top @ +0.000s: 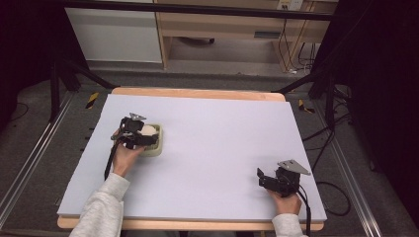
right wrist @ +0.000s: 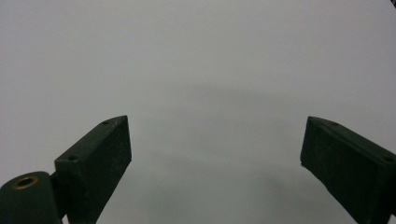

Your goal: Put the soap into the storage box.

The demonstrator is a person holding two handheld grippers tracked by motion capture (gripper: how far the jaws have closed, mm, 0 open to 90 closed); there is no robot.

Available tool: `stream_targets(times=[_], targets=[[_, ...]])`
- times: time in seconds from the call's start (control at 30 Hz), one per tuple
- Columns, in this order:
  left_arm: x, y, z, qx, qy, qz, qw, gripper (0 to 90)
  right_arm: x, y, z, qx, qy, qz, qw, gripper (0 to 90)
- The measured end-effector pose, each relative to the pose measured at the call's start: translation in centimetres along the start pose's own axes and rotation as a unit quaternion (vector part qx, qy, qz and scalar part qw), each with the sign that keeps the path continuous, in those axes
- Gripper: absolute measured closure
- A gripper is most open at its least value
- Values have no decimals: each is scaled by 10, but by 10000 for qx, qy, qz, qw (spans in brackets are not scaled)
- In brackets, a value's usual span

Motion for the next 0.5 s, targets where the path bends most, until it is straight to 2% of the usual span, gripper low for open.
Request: stream_targets(times=[0.5], targets=[[2, 2, -8, 12, -105, -52, 9999, 243, 0, -1, 0, -4, -2, 7, 10000, 91]])
Point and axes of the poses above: each handheld gripper's, and its own axes: z roughly backward along the jaws, x roughly out of its underside, y roughly to its right, the point moved 1 cm from there along -z, roughly forward along the jaws, and after that the axes turned 2 degrees about -x, right-handed, at the moved point
